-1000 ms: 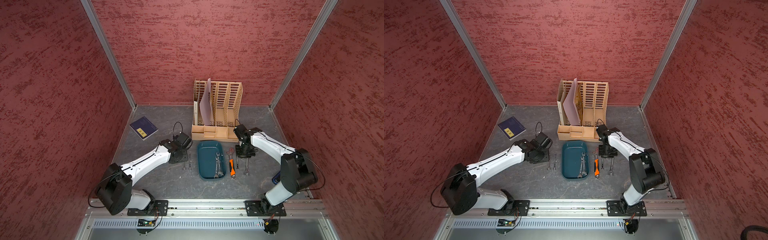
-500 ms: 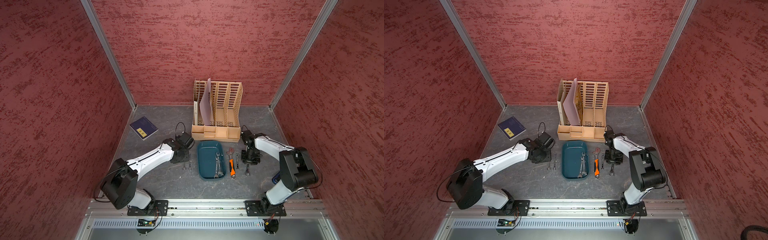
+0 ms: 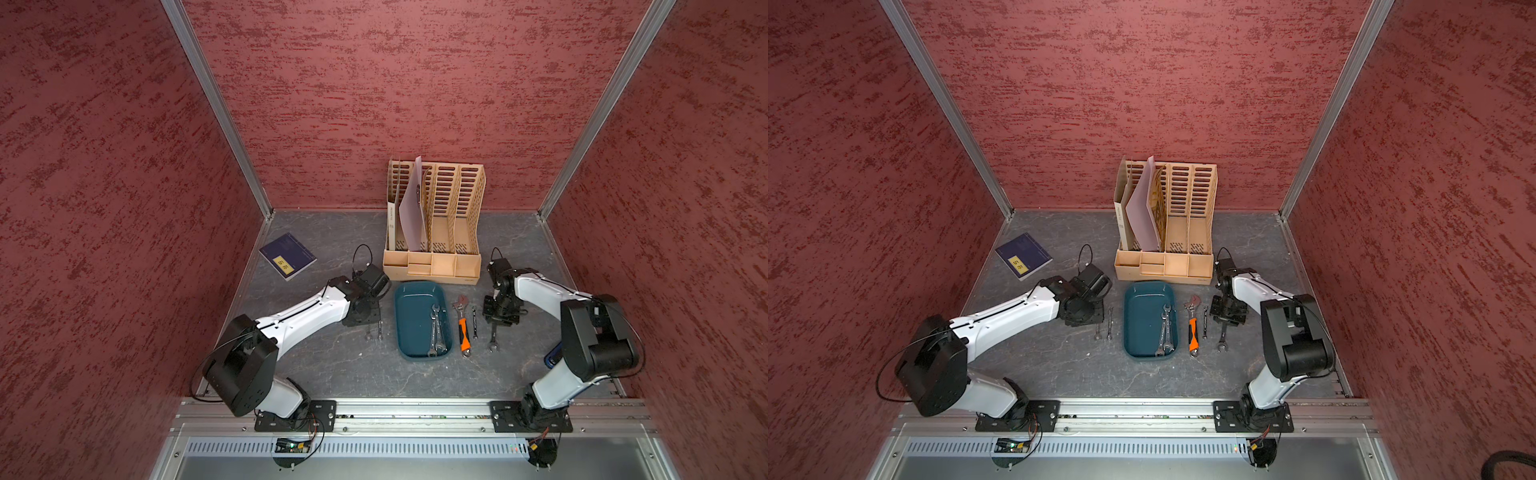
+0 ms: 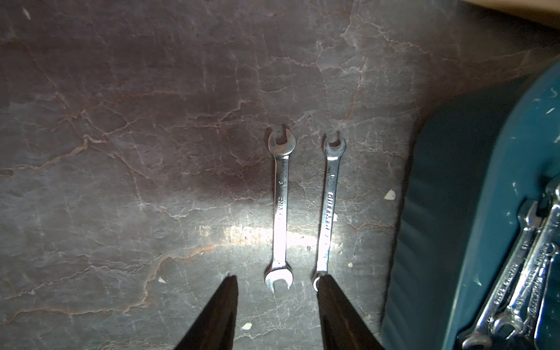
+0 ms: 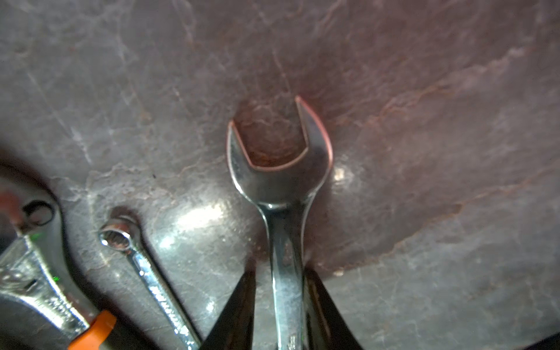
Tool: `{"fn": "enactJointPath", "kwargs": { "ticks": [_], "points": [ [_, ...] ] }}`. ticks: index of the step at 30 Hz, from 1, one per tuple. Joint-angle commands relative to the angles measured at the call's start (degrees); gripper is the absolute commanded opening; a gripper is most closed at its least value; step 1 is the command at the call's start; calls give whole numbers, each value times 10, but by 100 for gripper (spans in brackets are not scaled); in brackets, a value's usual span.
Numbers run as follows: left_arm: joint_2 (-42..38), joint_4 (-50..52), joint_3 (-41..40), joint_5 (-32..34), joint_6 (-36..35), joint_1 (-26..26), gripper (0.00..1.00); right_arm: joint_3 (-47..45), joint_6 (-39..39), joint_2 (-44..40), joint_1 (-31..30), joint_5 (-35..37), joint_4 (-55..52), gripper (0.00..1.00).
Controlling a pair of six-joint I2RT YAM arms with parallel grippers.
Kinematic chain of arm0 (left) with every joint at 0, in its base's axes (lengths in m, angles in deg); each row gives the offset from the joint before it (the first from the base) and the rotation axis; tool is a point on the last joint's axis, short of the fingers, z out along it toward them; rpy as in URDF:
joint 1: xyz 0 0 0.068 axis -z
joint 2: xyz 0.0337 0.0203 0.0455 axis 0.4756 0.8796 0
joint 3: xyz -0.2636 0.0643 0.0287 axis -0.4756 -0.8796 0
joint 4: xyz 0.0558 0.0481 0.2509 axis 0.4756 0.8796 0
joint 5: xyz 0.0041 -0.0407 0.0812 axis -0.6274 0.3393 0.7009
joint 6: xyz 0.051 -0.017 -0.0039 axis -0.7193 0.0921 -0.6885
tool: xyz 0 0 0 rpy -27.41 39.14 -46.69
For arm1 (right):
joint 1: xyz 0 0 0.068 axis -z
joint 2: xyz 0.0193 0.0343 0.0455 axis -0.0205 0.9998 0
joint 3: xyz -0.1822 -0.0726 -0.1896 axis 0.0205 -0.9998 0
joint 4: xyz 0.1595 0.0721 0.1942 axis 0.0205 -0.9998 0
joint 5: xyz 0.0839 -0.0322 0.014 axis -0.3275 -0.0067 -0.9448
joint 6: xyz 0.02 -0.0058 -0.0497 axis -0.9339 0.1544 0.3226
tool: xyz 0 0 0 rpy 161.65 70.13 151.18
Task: Take out the wrench from the storage box
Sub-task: Place the wrench at the center of the board.
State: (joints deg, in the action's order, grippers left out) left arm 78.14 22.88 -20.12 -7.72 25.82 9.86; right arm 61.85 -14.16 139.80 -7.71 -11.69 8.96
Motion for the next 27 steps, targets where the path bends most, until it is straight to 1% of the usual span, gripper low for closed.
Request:
{"fn": "enactJointPath", "kwargs": {
  "ticks": [1,5,8,16,19,23,27],
  "points": [
    [-3,7,19,4,-4,2,46,-6,15,19,-2,-31,25,28],
    [-5,14,26,6,-4,3,46,1,22,36,-21,-45,34,26],
    [-3,13,28,5,-3,5,47,9,23,45,-39,-29,25,26],
    [15,22,58,9,-1,24,46,17,29,49,-52,-30,26,27],
    [18,24,72,11,1,37,46,22,26,39,-57,-27,19,37],
    [26,35,97,19,9,58,47,34,18,-1,-59,-14,-6,44],
    [39,46,132,27,16,86,47,49,15,-64,-60,-12,-35,46]
  ]
}}
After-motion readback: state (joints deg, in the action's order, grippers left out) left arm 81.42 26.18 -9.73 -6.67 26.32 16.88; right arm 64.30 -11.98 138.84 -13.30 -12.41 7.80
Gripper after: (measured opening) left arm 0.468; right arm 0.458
